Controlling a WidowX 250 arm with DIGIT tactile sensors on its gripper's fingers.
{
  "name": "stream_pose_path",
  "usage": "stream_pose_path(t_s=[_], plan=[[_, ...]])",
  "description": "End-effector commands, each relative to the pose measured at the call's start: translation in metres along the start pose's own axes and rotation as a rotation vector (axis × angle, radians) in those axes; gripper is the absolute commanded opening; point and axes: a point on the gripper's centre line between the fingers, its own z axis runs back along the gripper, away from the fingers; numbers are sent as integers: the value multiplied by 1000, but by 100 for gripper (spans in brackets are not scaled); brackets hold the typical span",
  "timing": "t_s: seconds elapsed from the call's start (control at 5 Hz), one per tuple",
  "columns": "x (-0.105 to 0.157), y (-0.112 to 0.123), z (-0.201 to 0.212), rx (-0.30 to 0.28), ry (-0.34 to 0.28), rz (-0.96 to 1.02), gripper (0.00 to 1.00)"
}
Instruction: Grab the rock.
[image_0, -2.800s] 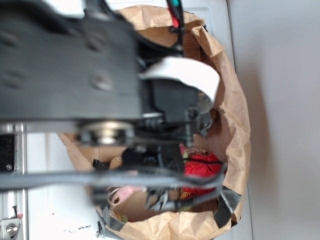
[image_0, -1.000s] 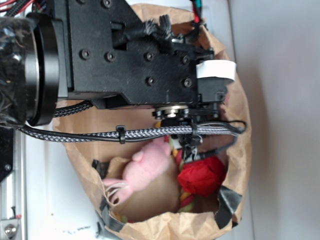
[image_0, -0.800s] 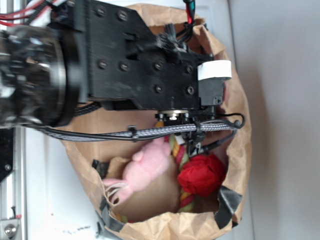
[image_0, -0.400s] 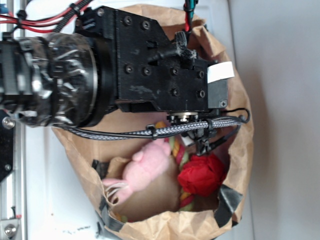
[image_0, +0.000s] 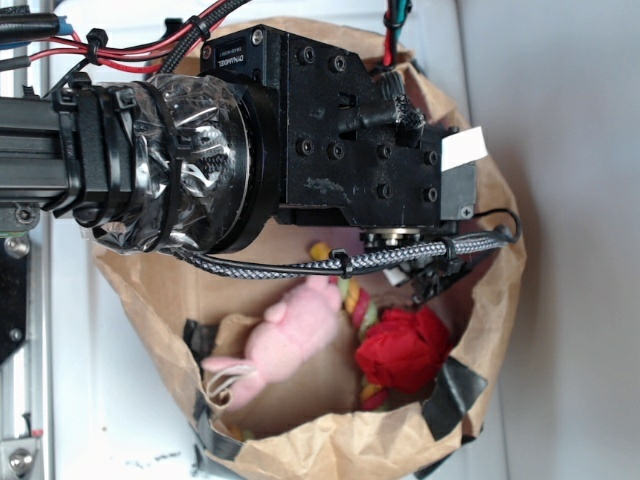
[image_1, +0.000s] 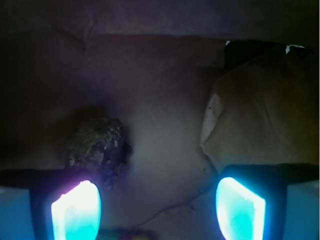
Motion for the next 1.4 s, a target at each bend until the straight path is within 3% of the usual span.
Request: stream_pose_path(t_s=[0.0,0.2,0.8,1.2], plan=[[15,-10,23,-99,-72,27,100],[9,-11,20,-134,-73,6,100],[0,-23,5,-139,-110,-4,100],[11,-24,20,-180,-74,31,100]])
